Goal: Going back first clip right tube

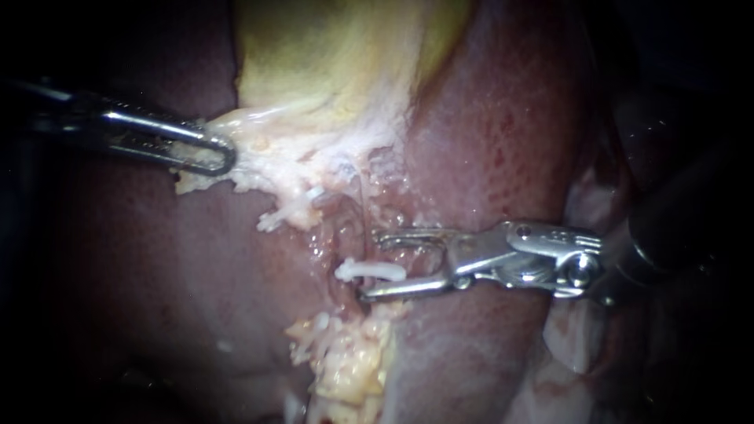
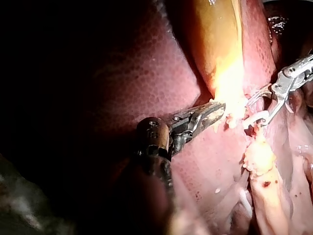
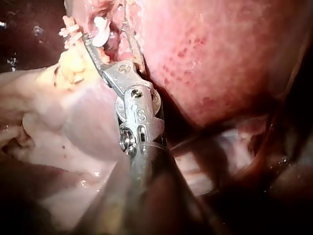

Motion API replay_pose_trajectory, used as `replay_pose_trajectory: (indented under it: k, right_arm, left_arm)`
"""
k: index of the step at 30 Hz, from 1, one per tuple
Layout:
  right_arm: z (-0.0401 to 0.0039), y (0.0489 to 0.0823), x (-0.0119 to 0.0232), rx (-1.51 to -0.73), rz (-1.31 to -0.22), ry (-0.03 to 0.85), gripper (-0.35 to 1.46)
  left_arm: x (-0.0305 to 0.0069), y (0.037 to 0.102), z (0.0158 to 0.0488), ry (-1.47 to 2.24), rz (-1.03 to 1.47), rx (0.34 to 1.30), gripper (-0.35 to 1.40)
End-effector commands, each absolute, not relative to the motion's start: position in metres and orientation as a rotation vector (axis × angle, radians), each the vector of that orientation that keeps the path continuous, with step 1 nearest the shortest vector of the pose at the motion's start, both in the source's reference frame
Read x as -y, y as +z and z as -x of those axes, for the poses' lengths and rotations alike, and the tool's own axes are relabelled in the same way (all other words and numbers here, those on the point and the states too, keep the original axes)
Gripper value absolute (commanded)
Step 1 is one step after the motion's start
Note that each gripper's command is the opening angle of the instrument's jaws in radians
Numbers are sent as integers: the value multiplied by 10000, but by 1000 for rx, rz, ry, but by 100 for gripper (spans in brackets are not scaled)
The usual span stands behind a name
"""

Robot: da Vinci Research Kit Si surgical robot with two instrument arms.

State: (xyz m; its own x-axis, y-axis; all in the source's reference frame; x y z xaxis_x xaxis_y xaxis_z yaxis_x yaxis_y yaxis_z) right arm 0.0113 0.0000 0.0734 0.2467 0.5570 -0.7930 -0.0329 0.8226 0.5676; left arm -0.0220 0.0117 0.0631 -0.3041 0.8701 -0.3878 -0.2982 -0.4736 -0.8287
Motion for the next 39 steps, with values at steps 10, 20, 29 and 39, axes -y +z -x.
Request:
replay_pose_trajectory:
  k: [10, 20, 29, 39]
  right_arm:
    - [-61, 695, -17, -1206, -381, 228, 50]
    - [-37, 666, -26, -1213, -360, 188, 50]
    - [-32, 666, -25, -1214, -358, 180, 50]
    - [-32, 665, -24, -1215, -358, 180, 50]
  left_arm:
    - [-117, 631, 219, 1873, 1111, 830, -35]
    - [-117, 632, 219, 1873, 1111, 830, -35]
    - [-117, 641, 225, 1874, 1111, 824, -35]
    - [-107, 676, 253, 1885, 1116, 820, -35]
